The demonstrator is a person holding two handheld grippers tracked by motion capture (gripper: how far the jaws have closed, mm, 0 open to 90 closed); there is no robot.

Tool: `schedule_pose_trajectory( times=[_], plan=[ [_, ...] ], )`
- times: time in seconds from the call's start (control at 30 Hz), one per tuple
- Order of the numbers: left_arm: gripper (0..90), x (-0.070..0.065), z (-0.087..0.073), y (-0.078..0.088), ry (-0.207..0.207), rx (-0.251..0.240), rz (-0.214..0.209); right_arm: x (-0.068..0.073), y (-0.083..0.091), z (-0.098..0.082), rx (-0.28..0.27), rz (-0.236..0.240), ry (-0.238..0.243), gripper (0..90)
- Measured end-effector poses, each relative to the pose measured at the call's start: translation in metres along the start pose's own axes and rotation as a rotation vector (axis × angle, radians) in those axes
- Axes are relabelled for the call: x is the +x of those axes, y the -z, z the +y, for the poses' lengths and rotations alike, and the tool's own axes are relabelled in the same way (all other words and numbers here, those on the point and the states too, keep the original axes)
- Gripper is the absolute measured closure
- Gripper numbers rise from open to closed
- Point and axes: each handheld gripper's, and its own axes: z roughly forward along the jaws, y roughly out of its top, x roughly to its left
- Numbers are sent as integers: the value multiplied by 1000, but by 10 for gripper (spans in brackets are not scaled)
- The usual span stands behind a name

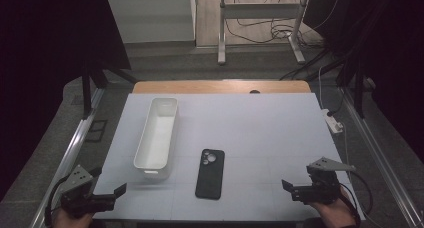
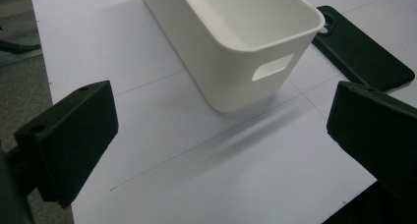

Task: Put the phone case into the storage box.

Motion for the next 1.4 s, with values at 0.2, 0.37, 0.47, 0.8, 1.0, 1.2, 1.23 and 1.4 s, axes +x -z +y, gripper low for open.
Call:
schedule_pose_trajectory(
  times=[0.2,0.37,0.47,0.8,1.0,1.2,1.23,1.4],
  plan=[
    [6,-2,0,0,-20,2,-6,1,0,0,3,-6,5,0],
    [8,-1,0,-1,-20,11,-14,2,-1,1,12,-7,12,0],
    [7,0,0,-2,-14,13,-28,2,-1,1,14,-5,11,0],
    [8,5,0,-1,18,9,-64,5,-3,2,28,2,46,0],
    [8,3,0,-1,4,13,-59,10,-7,8,37,44,63,0],
    [8,3,0,-1,3,11,-59,17,-15,16,45,80,91,0],
    [8,3,0,-1,2,12,-60,17,-16,17,51,85,97,0],
    [8,3,0,-1,-2,11,-58,24,-21,21,39,106,137,0]
  ],
)
